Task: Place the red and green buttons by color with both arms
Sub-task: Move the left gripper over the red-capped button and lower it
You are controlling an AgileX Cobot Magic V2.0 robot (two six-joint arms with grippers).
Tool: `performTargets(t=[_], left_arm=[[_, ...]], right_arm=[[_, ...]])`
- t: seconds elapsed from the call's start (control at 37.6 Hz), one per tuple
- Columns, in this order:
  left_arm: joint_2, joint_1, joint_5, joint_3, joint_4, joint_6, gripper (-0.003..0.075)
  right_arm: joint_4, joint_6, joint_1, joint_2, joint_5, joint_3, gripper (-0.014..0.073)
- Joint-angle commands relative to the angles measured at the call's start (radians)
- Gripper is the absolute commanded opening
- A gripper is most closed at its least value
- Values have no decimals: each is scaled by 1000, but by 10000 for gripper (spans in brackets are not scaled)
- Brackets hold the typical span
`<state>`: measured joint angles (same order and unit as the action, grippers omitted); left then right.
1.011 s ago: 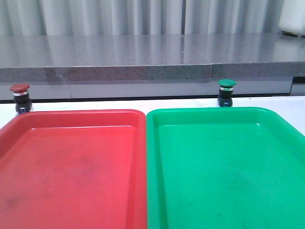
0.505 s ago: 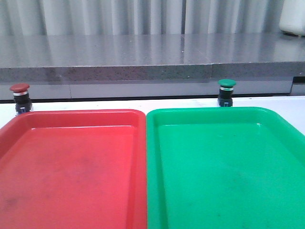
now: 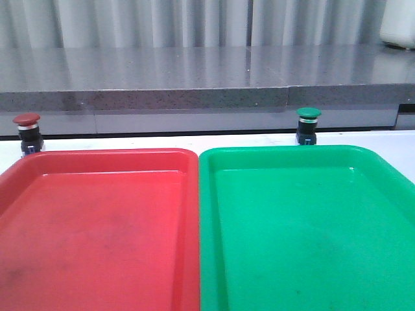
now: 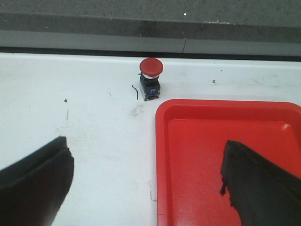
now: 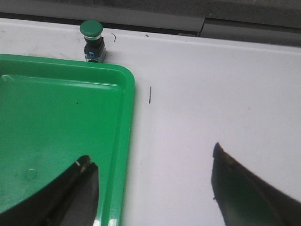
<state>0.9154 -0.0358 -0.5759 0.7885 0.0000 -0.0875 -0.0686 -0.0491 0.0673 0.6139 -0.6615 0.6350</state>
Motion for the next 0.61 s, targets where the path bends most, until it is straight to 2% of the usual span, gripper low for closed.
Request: performTargets(t=[0.0,0.27,0.59], left_arm=[[136,-7,17,120,0,0,621],[445,-7,-34,311,0,0,621],[697,-11,-30,480,0,0,621]], right_arm=[[-17,6,-4,7,64,33,526],[-17,6,-4,7,64,33,526],[-17,6,-4,7,64,33,526]])
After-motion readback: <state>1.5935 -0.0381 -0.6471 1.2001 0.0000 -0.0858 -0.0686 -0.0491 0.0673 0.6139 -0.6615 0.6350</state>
